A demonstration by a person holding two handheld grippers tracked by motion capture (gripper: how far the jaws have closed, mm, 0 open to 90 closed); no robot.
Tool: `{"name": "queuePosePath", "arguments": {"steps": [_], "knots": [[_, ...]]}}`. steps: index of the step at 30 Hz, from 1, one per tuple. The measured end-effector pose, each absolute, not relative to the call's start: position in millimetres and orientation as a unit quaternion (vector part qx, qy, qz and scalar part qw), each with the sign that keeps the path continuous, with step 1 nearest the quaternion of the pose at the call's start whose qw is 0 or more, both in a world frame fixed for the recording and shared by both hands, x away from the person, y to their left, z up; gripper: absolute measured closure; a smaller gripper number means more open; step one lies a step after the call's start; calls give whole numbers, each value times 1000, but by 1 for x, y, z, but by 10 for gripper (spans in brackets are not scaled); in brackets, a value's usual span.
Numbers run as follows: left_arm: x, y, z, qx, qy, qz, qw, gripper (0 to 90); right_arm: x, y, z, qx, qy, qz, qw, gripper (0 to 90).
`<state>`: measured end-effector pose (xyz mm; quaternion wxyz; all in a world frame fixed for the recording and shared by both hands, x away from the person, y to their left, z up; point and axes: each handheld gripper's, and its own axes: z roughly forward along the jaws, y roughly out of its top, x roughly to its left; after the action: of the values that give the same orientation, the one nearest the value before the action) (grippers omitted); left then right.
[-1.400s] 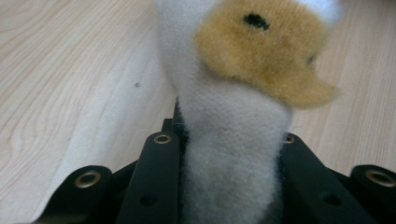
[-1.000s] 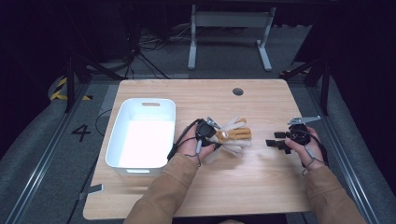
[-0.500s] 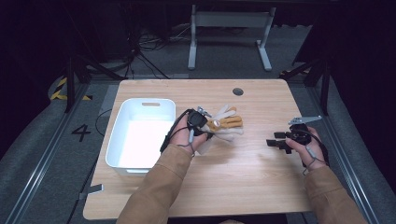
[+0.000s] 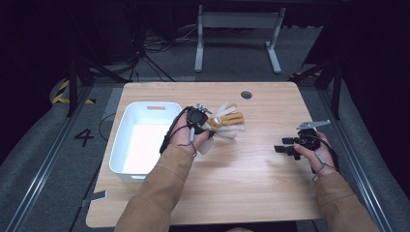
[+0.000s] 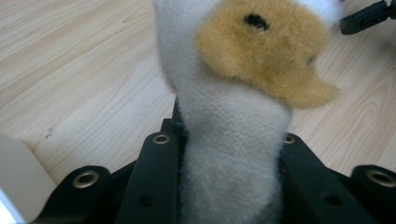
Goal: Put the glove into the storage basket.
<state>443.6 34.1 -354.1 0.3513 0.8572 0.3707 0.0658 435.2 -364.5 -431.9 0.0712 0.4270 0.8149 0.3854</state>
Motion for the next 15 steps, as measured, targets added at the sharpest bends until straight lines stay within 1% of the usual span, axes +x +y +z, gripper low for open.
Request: {"name": "queuePosePath", "arguments": {"steps": [5, 15], "knots": [[445, 34, -351, 856, 377, 67, 348, 738, 435, -364, -432, 426, 815, 385, 71, 357], [445, 42, -342, 838, 424, 76, 335, 738, 439, -360, -434, 425, 817, 384, 62, 356]]}}
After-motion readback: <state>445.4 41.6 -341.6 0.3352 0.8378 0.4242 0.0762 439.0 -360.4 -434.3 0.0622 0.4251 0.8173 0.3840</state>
